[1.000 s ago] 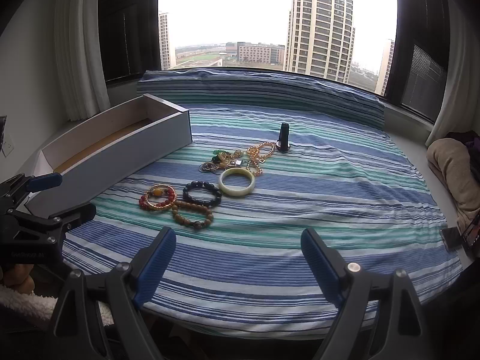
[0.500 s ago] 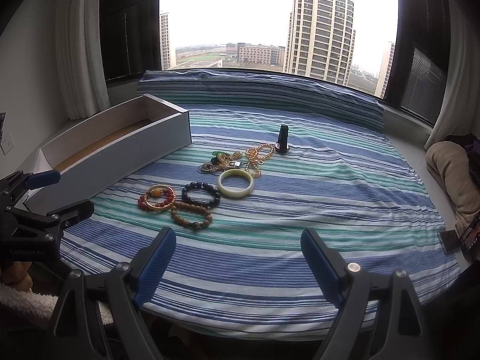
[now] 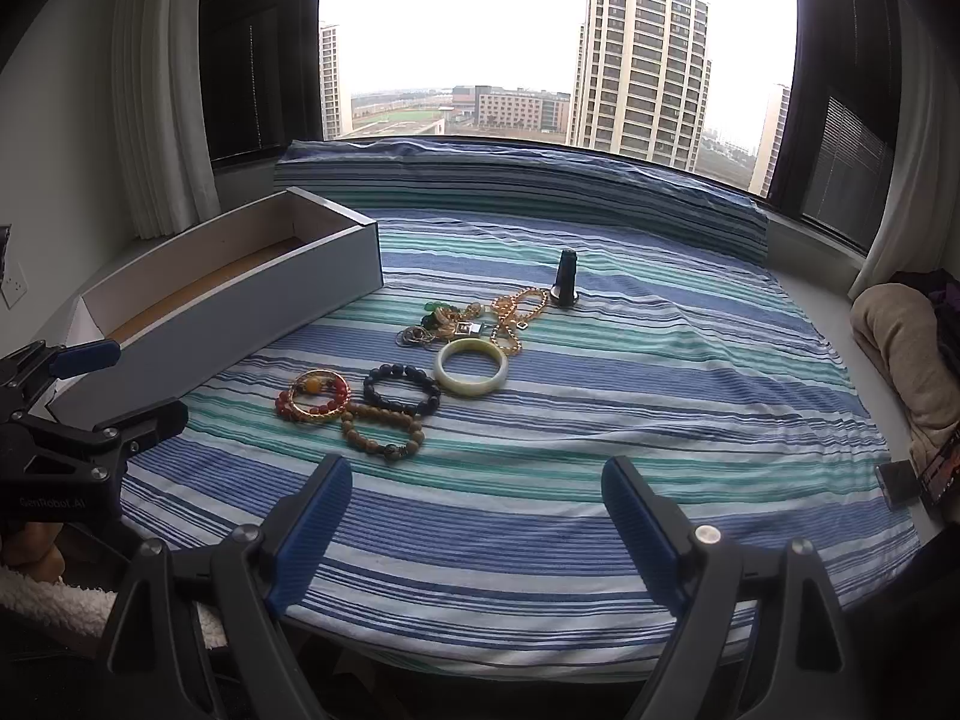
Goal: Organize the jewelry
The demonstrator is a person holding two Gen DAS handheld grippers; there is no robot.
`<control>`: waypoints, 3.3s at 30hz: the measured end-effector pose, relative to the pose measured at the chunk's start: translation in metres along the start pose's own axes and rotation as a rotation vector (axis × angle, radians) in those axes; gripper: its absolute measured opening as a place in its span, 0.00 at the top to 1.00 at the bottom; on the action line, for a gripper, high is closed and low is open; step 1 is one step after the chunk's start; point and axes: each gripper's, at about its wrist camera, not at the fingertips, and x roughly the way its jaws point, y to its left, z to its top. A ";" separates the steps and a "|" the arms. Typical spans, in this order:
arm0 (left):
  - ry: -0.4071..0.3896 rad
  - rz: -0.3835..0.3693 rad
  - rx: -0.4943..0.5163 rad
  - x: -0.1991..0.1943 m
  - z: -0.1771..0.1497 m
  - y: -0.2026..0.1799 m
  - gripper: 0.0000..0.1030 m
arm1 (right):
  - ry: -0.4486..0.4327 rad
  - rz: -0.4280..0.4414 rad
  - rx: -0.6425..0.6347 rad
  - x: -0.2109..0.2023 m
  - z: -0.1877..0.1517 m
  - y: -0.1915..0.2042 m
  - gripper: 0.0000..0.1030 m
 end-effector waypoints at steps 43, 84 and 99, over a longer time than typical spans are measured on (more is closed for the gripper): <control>0.115 -0.034 -0.082 0.023 -0.009 0.026 0.00 | 0.028 0.032 -0.011 0.011 0.001 0.012 0.15; 0.426 -0.093 -0.047 0.208 0.025 0.042 0.94 | 0.281 0.159 0.072 0.116 -0.003 -0.018 0.15; 0.329 -0.169 -0.246 0.124 0.017 0.086 0.96 | 0.301 0.338 -0.006 0.159 0.018 0.029 0.16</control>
